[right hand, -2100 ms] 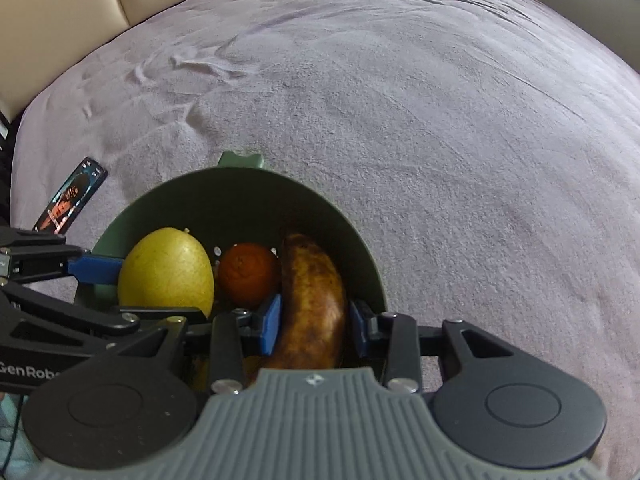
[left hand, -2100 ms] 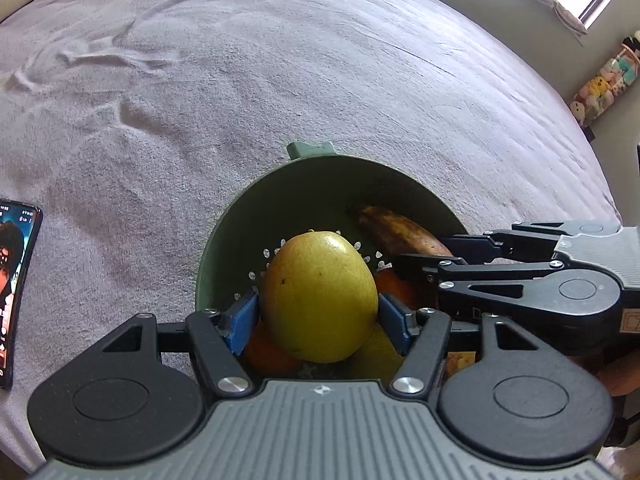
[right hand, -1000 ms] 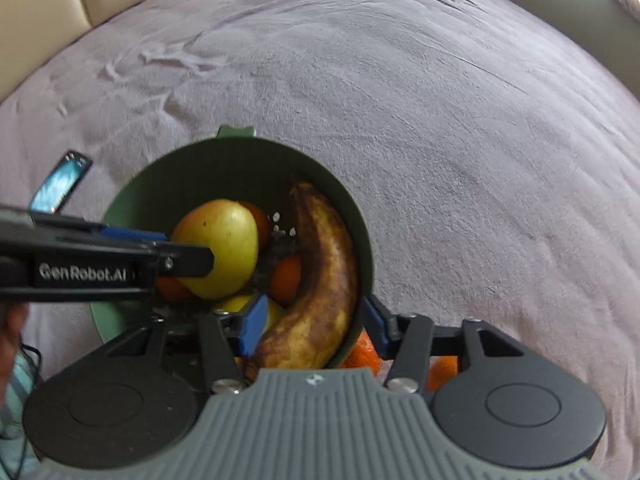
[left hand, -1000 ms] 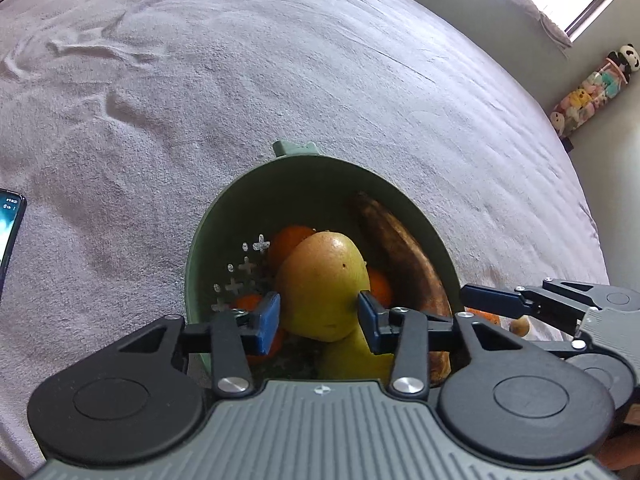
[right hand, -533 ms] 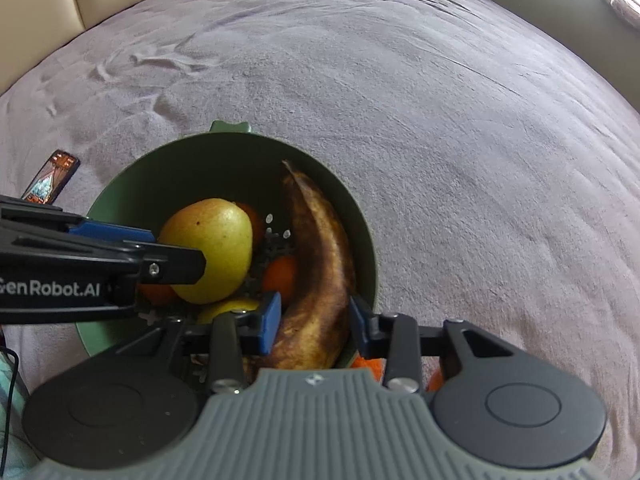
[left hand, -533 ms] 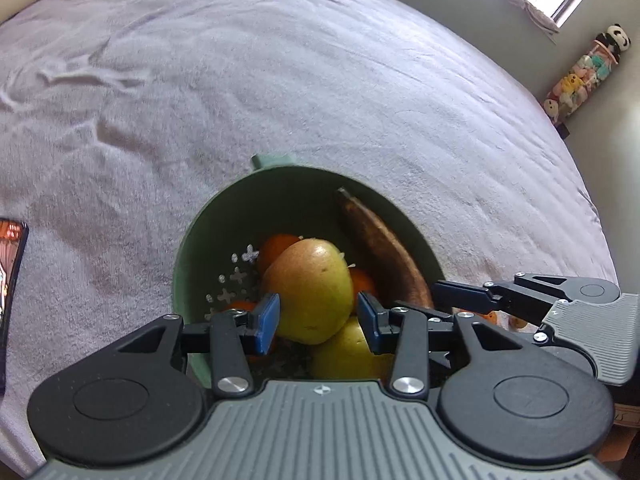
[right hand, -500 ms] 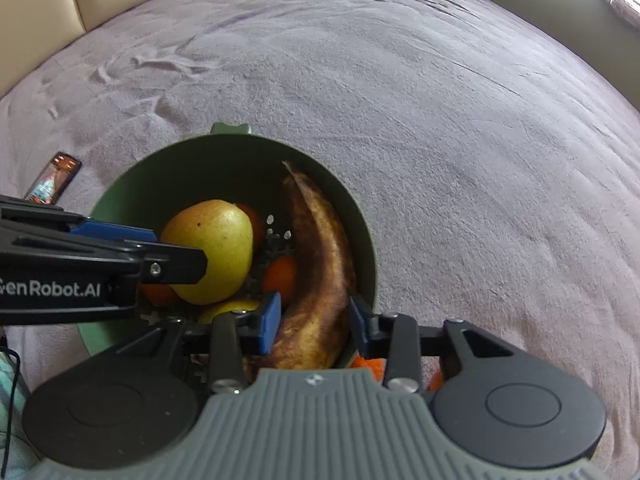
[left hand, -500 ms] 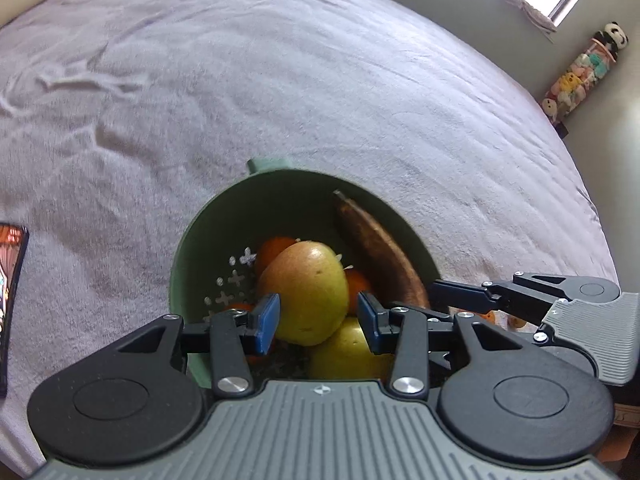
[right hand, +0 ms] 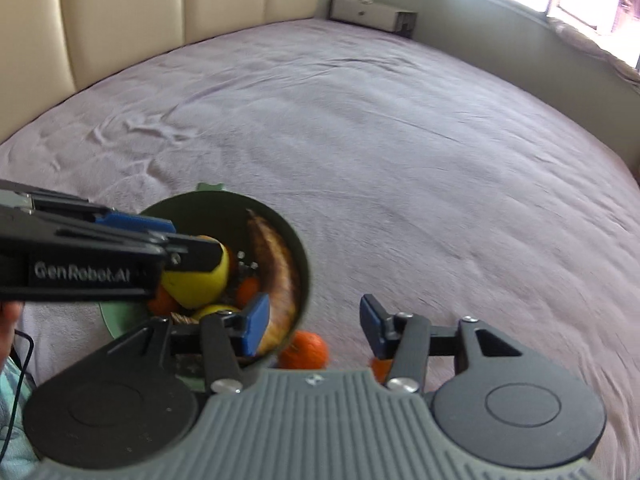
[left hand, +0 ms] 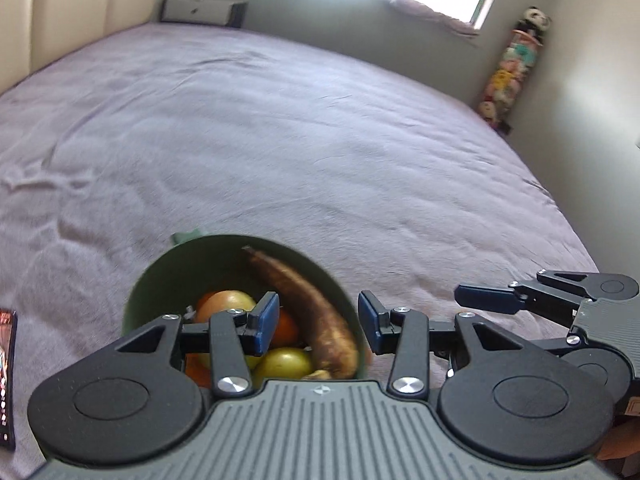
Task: Organize fruits
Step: 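Withdraw both open tools from the colander toward the remaining mandarins, then move the right gripper onto a mandarin and close it around the fruit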
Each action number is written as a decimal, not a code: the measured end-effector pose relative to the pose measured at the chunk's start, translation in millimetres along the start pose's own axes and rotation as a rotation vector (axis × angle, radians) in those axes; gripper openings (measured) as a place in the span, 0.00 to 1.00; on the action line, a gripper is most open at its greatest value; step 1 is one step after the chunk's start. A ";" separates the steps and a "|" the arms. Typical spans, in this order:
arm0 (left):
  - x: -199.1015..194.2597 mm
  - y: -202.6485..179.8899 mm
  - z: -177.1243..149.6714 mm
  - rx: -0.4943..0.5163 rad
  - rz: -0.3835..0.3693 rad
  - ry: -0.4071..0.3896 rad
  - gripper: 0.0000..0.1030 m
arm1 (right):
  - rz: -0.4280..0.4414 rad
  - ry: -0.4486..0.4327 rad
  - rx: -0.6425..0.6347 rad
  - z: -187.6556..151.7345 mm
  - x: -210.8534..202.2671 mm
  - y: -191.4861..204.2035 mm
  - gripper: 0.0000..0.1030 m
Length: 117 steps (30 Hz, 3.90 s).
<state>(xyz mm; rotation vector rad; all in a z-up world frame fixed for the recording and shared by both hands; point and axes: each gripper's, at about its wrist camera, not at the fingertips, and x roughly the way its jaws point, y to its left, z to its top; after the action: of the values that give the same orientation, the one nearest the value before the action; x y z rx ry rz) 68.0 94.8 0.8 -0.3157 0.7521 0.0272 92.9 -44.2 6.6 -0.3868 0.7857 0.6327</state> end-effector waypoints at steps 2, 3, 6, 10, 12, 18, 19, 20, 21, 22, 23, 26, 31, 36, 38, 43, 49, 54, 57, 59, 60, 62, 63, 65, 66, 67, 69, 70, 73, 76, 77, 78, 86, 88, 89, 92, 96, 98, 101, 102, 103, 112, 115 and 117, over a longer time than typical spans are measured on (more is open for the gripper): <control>-2.2 -12.3 -2.8 0.040 -0.015 -0.014 0.48 | -0.027 -0.008 0.037 -10.7 -10.2 -8.2 0.49; -3.1 -18.7 -4.5 0.061 -0.021 -0.022 0.48 | -0.037 -0.011 0.064 -16.3 -14.6 -12.9 0.49; -6.0 -36.2 -11.0 0.116 -0.042 -0.045 0.48 | -0.061 -0.013 0.149 -31.6 -26.8 -25.3 0.53; -5.1 -56.6 -21.3 0.177 -0.070 -0.053 0.48 | -0.127 -0.027 0.196 -50.8 -41.1 -34.2 0.53; -3.2 -64.6 -27.0 0.201 -0.075 -0.051 0.50 | -0.159 -0.028 0.215 -62.2 -45.2 -37.1 0.54; -0.5 -84.2 -49.0 0.268 -0.085 -0.064 0.54 | -0.174 0.022 0.349 -94.7 -44.7 -56.6 0.54; 0.5 -87.8 -52.6 0.284 -0.084 -0.067 0.54 | -0.177 0.027 0.361 -97.8 -43.1 -58.6 0.55; 1.3 -91.7 -56.2 0.297 -0.081 -0.072 0.54 | -0.180 0.034 0.369 -100.4 -41.2 -60.7 0.55; 3.2 -93.9 -59.5 0.305 -0.075 -0.074 0.55 | -0.184 0.042 0.373 -103.6 -39.4 -63.3 0.56; 5.4 -95.1 -62.3 0.308 -0.072 -0.071 0.55 | -0.190 0.045 0.379 -106.1 -37.4 -65.5 0.57; 7.5 -96.2 -65.2 0.310 -0.075 -0.067 0.55 | -0.193 0.049 0.388 -108.6 -35.4 -67.8 0.57; 14.2 -99.3 -74.3 0.333 -0.070 -0.062 0.55 | -0.180 0.057 0.430 -116.7 -28.1 -75.2 0.57; 28.0 -110.3 -86.8 0.417 -0.010 -0.051 0.54 | -0.163 0.029 0.458 -121.7 -18.7 -81.3 0.56; 46.3 -112.4 -94.7 0.385 0.102 -0.005 0.54 | -0.128 0.003 0.463 -119.4 -5.8 -82.0 0.56; 54.4 -108.9 -97.9 0.326 0.155 0.029 0.54 | -0.105 -0.005 0.476 -117.4 -0.9 -83.0 0.56; 68.2 -99.9 -105.5 0.212 0.278 0.046 0.55 | -0.087 -0.032 0.497 -114.6 7.6 -86.0 0.56; 67.0 -101.6 -105.9 0.152 0.342 -0.038 0.53 | -0.071 -0.045 0.517 -111.4 22.6 -89.3 0.56; 70.6 -110.6 -112.7 0.135 0.361 -0.071 0.53 | -0.057 -0.039 0.521 -107.3 34.3 -89.0 0.56; 71.5 -110.8 -112.3 0.103 0.378 -0.099 0.53 | -0.057 -0.035 0.512 -104.3 40.1 -88.4 0.56; 72.7 -108.6 -110.5 0.067 0.387 -0.110 0.53 | -0.055 -0.030 0.506 -103.8 43.7 -88.7 0.56; 73.0 -108.1 -110.1 0.052 0.389 -0.115 0.53 | -0.053 -0.027 0.506 -103.9 45.3 -89.1 0.56; 74.3 -109.7 -110.5 0.039 0.396 -0.132 0.53 | -0.052 -0.026 0.505 -103.2 47.3 -90.0 0.56; 75.4 -111.6 -111.0 0.040 0.399 -0.139 0.53 | -0.054 -0.026 0.506 -102.9 47.6 -90.7 0.56; 78.9 -116.9 -112.7 0.053 0.409 -0.153 0.53 | -0.055 -0.028 0.511 -102.8 47.7 -91.8 0.56; 80.7 -119.2 -113.4 0.056 0.415 -0.158 0.53 | -0.054 -0.028 0.515 -102.7 48.2 -93.2 0.55; 82.8 -121.1 -113.7 0.055 0.422 -0.161 0.53 | -0.051 -0.028 0.517 -102.5 48.9 -94.3 0.55; 87.2 -122.3 -112.7 0.049 0.430 -0.158 0.53 | -0.045 -0.026 0.517 -102.1 51.0 -95.5 0.54; 88.3 -122.2 -112.8 0.041 0.435 -0.162 0.53 | -0.039 -0.025 0.517 -101.8 52.4 -95.7 0.53; 90.6 -123.1 -111.0 0.022 0.460 -0.173 0.53 | -0.012 -0.014 0.531 -100.0 58.8 -98.9 0.52; 92.5 -124.6 -112.7 0.015 0.473 -0.168 0.53 | 0.009 -0.011 0.533 -96.2 65.0 -102.7 0.52; 93.1 -124.5 -113.8 0.009 0.478 -0.160 0.53 | 0.024 -0.007 0.537 -94.4 67.4 -104.5 0.52; 93.5 -124.3 -114.7 0.003 0.480 -0.153 0.53 | 0.044 -0.005 0.547 -92.9 70.0 -106.3 0.52; 89.7 -119.2 -117.6 -0.109 0.467 -0.104 0.53 | 0.121 0.021 0.549 -82.4 90.2 -105.8 0.46; 89.2 -119.5 -118.2 -0.107 0.460 -0.110 0.53 | 0.127 0.027 0.542 -79.9 95.2 -105.3 0.44; 88.8 -119.0 -117.9 -0.111 0.468 -0.116 0.53 | 0.129 0.032 0.543 -79.0 97.9 -105.6 0.44; 90.6 -113.2 -116.8 -0.151 0.501 -0.107 0.54 | 0.147 0.057 0.556 -78.1 107.3 -107.1 0.44; 92.4 -113.0 -116.8 -0.160 0.528 -0.122 0.55 | 0.154 0.046 0.568 -78.6 107.8 -107.1 0.41; 93.6 -115.0 -116.5 -0.160 0.540 -0.139 0.57 | 0.140 0.040 0.576 -79.0 104.5 -109.2 0.40; 97.4 -116.2 -113.6 -0.191 0.573 -0.150 0.63 | 0.104 0.032 0.600 -85.1 96.5 -117.5 0.40; 98.8 -116.2 -112.8 -0.202 0.584 -0.151 0.64 | 0.100 0.031 0.617 -86.6 95.2 -121.0 0.40; 100.6 -115.8 -111.7 -0.213 0.585 -0.149 0.64 | 0.100 0.030 0.631 -88.2 93.8 -124.4 0.40; 114.3 -113.3 -99.0 -0.253 0.576 -0.129 0.65 | 0.093 0.021 0.622 -90.5 88.6 -128.0 0.40; 118.5 -112.0 -96.0 -0.268 0.577 -0.122 0.65 | 0.084 0.024 0.630 -92.6 88.5 -131.5 0.40; 121.5 -109.2 -94.2 -0.289 0.577 -0.112 0.65 | 0.079 0.026 0.635 -93.6 89.2 -131.3 0.40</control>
<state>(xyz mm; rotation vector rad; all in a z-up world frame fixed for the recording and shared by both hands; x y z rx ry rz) 109.1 -47.3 -116.0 -0.3587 0.7073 0.6979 177.2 -159.6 -109.7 0.2180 0.9827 0.4206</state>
